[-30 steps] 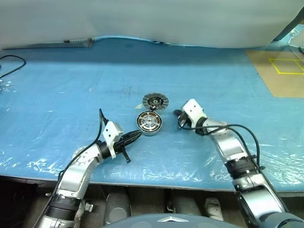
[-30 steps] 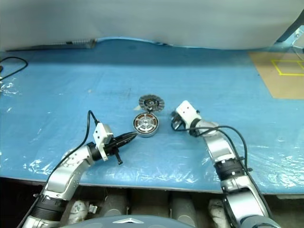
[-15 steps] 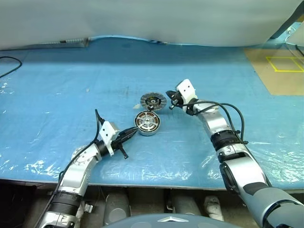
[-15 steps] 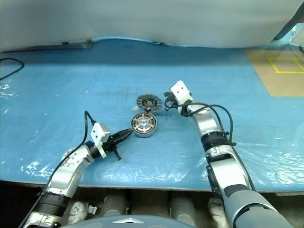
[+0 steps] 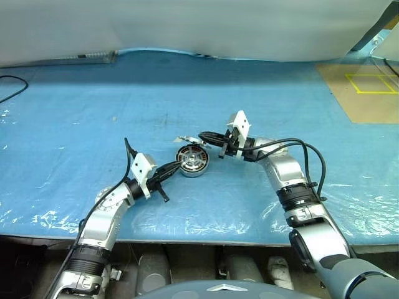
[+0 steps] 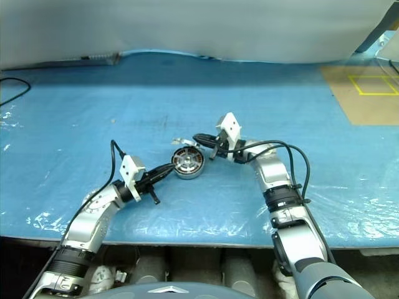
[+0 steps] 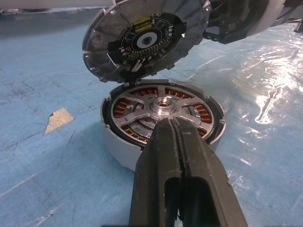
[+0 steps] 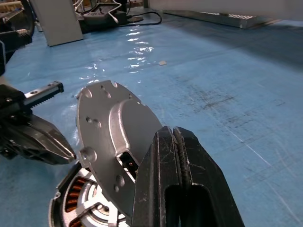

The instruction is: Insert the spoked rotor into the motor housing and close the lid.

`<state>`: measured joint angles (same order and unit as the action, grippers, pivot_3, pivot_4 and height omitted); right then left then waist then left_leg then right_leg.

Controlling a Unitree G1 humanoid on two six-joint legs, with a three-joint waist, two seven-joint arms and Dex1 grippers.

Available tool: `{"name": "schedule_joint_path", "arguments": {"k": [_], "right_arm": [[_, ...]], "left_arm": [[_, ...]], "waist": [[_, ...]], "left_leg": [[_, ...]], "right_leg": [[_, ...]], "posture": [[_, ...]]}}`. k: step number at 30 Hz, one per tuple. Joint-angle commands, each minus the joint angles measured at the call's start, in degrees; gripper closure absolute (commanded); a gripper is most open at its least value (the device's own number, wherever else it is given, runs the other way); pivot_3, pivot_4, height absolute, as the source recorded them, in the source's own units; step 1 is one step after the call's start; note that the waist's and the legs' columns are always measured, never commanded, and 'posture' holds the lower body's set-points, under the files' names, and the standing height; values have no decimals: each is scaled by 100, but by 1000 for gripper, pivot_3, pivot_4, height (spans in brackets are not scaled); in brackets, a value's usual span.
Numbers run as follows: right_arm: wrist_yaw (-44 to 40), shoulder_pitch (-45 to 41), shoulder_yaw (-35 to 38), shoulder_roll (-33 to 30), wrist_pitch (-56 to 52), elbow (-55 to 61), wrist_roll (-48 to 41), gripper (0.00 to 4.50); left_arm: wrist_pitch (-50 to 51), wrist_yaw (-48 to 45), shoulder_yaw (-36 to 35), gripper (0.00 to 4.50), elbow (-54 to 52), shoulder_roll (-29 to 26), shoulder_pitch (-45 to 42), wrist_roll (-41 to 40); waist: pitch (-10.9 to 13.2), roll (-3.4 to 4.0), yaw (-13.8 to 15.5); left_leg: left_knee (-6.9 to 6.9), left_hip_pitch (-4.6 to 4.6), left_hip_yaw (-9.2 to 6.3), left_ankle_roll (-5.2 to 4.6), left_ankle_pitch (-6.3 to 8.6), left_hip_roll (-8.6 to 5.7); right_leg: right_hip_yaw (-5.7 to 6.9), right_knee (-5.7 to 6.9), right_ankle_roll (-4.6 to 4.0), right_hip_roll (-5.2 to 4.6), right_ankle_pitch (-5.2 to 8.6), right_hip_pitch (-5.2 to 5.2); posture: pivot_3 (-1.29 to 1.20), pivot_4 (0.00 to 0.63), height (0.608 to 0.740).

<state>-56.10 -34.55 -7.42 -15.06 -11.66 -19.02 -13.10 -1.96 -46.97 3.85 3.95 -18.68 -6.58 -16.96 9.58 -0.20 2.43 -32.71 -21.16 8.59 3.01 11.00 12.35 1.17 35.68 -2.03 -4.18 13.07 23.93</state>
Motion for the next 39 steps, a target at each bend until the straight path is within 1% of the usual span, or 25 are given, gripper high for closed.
{"name": "schedule_joint_path", "arguments": {"k": [1, 10, 15, 18, 21, 23, 26, 27, 32, 36, 37, 39], "right_arm": [[77, 189, -173, 92, -6, 365, 30, 4500], [234, 687, -518, 40, -88, 772, 270, 4500], [361, 777, -516, -3, -156, 964, 297, 4500], [664, 794, -389, 3, -262, 1242, 297, 4500], [1117, 757, -350, -56, -667, 1503, 476, 4500], [1324, 777, -285, -18, -950, 1688, 406, 4500], [1660, 843, -269, 97, -1080, 1901, 411, 3945], [1774, 864, -288, 148, -1119, 1959, 432, 3641], [2060, 886, -454, 354, -1244, 2069, 479, 1837], [2100, 949, -631, 480, -1350, 2156, 442, 499], [2090, 971, -669, 499, -1375, 2187, 426, 105], [2086, 1000, -719, 521, -1431, 2235, 405, 45]], "left_arm": [[-63, -15, -92, 4461, -44, 24, 82, -106], [11, -94, -149, 4461, -155, -36, 304, -257], [-156, -189, -193, 4461, 42, -45, 389, -273], [-188, -233, -268, 4461, 68, -46, 418, -317], [-101, -214, -344, 4461, -49, -61, 411, -386], [21, -178, -370, 4461, -214, -87, 403, -428], [124, -119, -360, 4500, -353, -115, 400, -449], [137, -106, -351, 4500, -374, -113, 405, -445], [100, -97, -321, 4500, -298, -91, 389, -391], [79, -124, -334, 4500, -234, -113, 360, -383], [102, -129, -345, 4500, -258, -131, 357, -395], [148, -127, -358, 4500, -305, -157, 349, -412]], "waist": [[0, 0, 3], [0, 0, 7], [0, 0, 8], [0, 0, 7], [0, 0, 10], [0, 0, 11], [0, 0, 10], [0, 0, 10], [0, 0, 9], [0, 0, 9], [0, 0, 9], [0, 0, 9]], "left_leg": [[0, -1, 0, 1, -1, 0], [1, -1, 0, 20, 7, -1], [3, -1, 0, 21, 7, -2], [5, 0, 0, 28, 3, -2], [6, 0, 0, 32, 1, -3], [6, 0, 0, 34, 0, -4], [9, 0, 0, 36, -1, -3], [12, 1, 1, 36, -1, -4], [22, 1, 2, 38, -2, -7], [27, 2, 2, 38, -2, -7], [27, 1, 2, 38, -2, -7], [28, 0, 2, 39, -2, -8]], "right_leg": [[0, -1, 0, 0, 0, 1], [-1, -4, 1, -1, 0, 1], [-3, -5, 1, -1, 0, 0], [-3, -7, 1, -1, 0, 1], [-3, -7, 1, -1, 0, 1], [-3, -7, 2, -1, 0, 0], [-4, -10, 2, -1, 0, 1], [-5, -11, 2, -1, 1, 1], [-4, -19, 3, 0, 0, 3], [-4, -21, 3, 0, 0, 3], [-4, -23, 3, 0, 1, 3], [-4, -25, 4, -1, 0, 3]], "posture": [[0, 150, 740], [0, 150, 740], [0, 150, 740], [0, 150, 740], [0, 150, 740], [0, 150, 740], [0, 150, 740], [0, 150, 740], [0, 150, 740], [0, 150, 740], [0, 150, 740], [0, 150, 740]]}}
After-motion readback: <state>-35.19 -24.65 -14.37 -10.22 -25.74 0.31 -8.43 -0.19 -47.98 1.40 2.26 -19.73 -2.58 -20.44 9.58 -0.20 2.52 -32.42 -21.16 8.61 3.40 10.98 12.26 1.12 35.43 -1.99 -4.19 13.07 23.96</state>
